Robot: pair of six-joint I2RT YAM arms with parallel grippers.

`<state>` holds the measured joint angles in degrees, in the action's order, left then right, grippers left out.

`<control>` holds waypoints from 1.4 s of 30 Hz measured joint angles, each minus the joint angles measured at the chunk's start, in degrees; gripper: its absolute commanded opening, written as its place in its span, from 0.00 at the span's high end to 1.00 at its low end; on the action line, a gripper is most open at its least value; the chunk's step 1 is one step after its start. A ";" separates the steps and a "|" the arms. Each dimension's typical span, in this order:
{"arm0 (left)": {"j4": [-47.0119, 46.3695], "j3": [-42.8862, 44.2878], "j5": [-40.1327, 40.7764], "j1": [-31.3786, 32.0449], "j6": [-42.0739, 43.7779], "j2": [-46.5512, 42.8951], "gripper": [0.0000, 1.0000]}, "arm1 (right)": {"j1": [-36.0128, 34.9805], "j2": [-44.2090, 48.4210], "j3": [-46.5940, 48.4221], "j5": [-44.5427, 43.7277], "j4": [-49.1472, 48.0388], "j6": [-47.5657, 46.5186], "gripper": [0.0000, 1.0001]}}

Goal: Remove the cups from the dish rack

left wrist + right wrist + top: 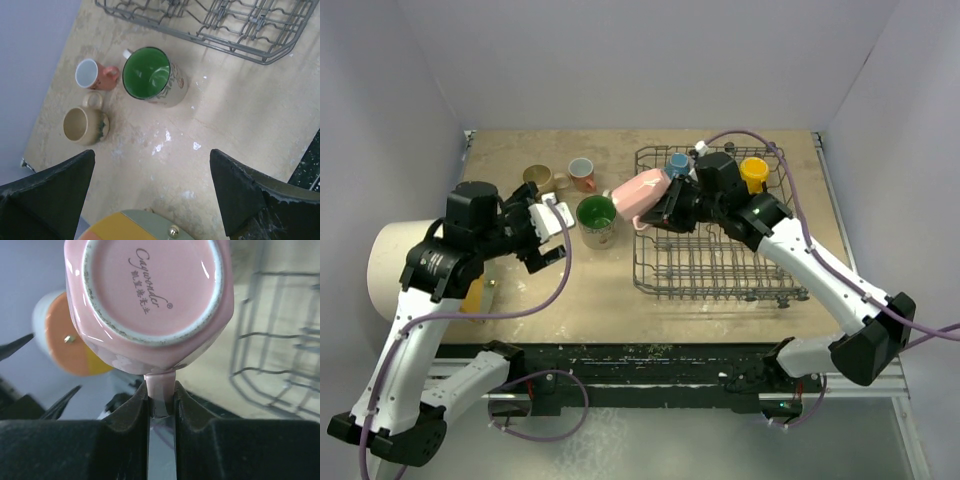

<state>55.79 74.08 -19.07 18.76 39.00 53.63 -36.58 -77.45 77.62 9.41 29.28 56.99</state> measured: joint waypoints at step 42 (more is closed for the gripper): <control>-8.81 -5.92 -21.97 0.00 11.56 -8.70 0.16 | -9.60 10.23 -37.40 17.33 -61.66 33.57 1.00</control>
<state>46.98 68.16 -41.04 18.76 50.57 44.93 -46.17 -67.22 40.23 26.74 -32.38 90.56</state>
